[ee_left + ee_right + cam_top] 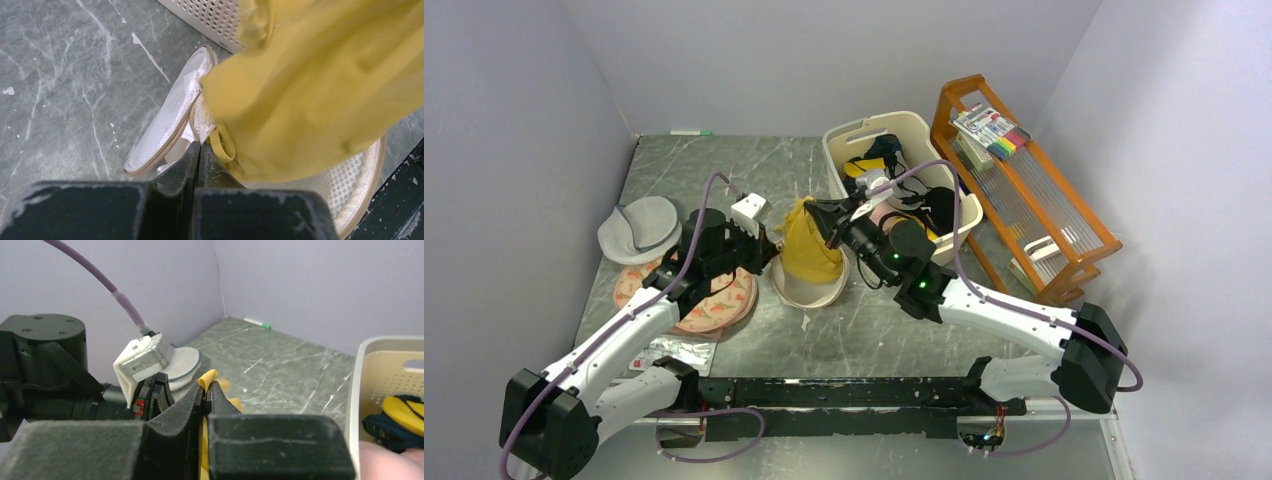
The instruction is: Unzip the laundry bag and remove the bra
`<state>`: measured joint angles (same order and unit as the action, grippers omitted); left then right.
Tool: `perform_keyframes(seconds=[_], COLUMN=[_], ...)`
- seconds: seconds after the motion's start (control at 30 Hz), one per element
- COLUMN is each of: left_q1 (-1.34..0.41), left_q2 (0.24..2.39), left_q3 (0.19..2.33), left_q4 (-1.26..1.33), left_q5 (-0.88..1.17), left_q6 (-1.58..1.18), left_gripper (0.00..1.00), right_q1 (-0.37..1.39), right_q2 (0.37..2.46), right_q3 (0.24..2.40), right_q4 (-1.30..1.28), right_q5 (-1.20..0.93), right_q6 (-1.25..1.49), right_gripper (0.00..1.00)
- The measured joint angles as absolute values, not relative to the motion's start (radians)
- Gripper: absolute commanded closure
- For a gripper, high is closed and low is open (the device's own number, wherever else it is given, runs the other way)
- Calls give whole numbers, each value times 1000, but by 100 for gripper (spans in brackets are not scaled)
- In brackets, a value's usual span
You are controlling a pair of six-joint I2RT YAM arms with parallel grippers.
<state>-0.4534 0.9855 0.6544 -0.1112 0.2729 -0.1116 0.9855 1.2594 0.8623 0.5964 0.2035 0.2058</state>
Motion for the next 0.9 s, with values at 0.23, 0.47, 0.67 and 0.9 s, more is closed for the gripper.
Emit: perform_keyframes(seconds=[0.23,0.47,0.67,0.9], left_q1=[-453,-453,-453,-453], left_q2=[994,1000,1001,1002], left_q3=[661,661,661,661], left_q4=[-112,-114,-123,-125], left_q5=[273,273,264,257], left_q6=[-112,-112,-111,-111], left_gripper=[93,93,93,93], right_q1=[986,986,985,985], right_q2=[1194,1204,1264,1268], right_q3=[863,873,923,1002], right_q4=[632,662,646,643], right_q5=[216,230,223,205], right_q6=[168,154,152,118], right_gripper=[100,100,100,100])
